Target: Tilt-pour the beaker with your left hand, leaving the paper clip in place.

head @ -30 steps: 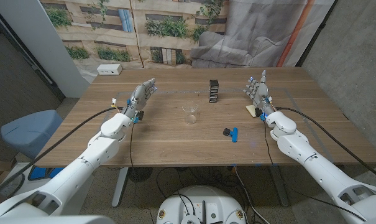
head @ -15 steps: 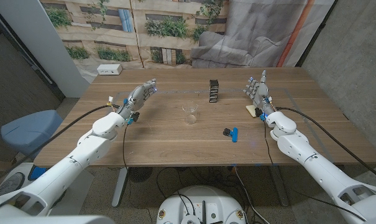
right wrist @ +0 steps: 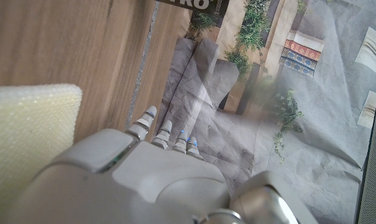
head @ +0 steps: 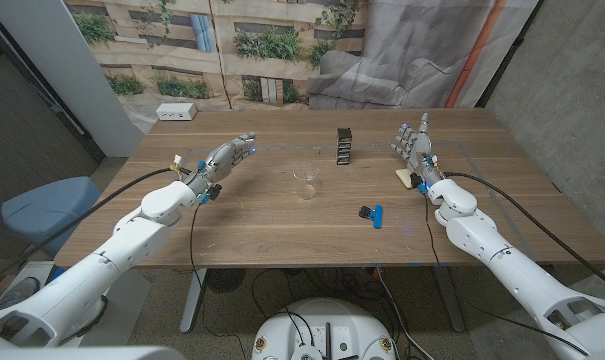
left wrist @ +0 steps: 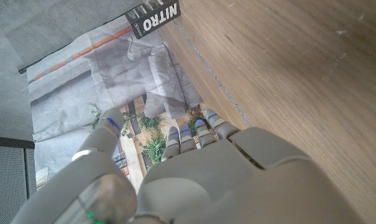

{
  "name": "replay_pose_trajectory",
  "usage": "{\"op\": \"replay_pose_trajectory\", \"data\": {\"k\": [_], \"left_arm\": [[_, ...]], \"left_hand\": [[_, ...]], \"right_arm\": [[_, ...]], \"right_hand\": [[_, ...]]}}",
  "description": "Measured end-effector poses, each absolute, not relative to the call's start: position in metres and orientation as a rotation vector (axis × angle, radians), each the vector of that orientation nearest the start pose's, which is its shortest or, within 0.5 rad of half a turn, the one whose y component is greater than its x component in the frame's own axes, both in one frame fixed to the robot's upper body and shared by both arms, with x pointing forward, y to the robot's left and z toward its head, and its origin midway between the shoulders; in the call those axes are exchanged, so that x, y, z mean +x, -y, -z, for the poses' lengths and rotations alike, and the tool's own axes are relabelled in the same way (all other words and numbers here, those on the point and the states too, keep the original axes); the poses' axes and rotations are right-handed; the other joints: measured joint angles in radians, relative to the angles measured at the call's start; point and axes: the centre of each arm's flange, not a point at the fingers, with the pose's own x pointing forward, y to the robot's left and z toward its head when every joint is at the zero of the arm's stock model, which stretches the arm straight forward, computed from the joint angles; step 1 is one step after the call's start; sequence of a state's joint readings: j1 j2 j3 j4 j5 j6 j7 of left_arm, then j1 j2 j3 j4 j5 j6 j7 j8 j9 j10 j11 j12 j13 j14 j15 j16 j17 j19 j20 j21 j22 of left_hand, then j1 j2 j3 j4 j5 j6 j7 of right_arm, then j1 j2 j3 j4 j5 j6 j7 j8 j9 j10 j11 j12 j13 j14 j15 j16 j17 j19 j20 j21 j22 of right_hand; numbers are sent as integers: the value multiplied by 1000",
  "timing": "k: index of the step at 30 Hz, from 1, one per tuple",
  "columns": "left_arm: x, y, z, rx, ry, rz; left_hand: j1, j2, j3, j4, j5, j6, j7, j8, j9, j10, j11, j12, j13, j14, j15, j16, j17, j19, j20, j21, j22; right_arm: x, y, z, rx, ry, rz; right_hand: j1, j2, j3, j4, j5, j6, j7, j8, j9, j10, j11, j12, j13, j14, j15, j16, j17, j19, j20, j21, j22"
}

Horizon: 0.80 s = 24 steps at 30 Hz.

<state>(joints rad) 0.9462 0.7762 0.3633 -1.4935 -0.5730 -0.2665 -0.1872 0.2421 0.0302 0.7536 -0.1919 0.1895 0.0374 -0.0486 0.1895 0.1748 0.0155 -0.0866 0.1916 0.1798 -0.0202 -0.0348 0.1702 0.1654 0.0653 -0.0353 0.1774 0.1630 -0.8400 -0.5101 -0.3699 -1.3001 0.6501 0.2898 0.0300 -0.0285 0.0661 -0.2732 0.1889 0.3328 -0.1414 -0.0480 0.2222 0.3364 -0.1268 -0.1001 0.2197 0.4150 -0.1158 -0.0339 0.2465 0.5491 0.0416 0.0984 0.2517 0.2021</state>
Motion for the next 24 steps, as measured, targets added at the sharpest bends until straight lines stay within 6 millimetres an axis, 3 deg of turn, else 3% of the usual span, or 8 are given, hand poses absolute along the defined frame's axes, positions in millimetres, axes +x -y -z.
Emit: {"op": "replay_pose_trajectory", "data": {"k": [3, 13, 18, 24], "left_arm": [[602, -316, 30, 323, 565, 392], [596, -311, 36, 377, 568, 448], [594, -307, 37, 412, 576, 480], [594, -300, 38, 451, 583, 517]], "left_hand": [[16, -6, 3, -3, 7, 4, -18, 8, 0, 0, -7, 0, 0, -4, 1, 0, 0, 0, 0, 0, 0], [52, -26, 13, -4, 7, -1, -32, 8, 0, -14, -32, 0, 0, -20, 0, 0, 0, -25, 4, -4, 0], [78, -37, 19, -4, 7, -31, -26, 8, 0, -39, -24, -10, 0, -37, -1, 0, 0, -34, 2, -4, 0], [114, -62, 31, 0, -1, -81, -4, 1, 0, -77, -15, -11, 0, -74, 0, 0, 5, -91, 2, -7, 0]], "right_arm": [[653, 290, 27, 42, 593, -206], [653, 290, 27, 42, 593, -207], [653, 290, 27, 42, 593, -207], [653, 290, 27, 42, 593, -207]], "right_hand": [[0, 0, 0, 0, 0, 0, 0, 0, 0, 0, 0, 0, 0, 0, 0, 0, 0, 0, 0, 0, 0], [0, 0, 0, 0, 0, 0, 0, 0, 0, 0, 0, 0, 0, 0, 0, 0, 0, 0, 0, 0, 0], [0, 0, 0, 0, 0, 0, 0, 0, 0, 0, 0, 0, 0, 0, 0, 0, 0, 0, 0, 0, 0], [0, 0, 0, 0, 0, 0, 0, 0, 0, 0, 0, 0, 0, 0, 0, 0, 0, 0, 0, 0, 0]]}}
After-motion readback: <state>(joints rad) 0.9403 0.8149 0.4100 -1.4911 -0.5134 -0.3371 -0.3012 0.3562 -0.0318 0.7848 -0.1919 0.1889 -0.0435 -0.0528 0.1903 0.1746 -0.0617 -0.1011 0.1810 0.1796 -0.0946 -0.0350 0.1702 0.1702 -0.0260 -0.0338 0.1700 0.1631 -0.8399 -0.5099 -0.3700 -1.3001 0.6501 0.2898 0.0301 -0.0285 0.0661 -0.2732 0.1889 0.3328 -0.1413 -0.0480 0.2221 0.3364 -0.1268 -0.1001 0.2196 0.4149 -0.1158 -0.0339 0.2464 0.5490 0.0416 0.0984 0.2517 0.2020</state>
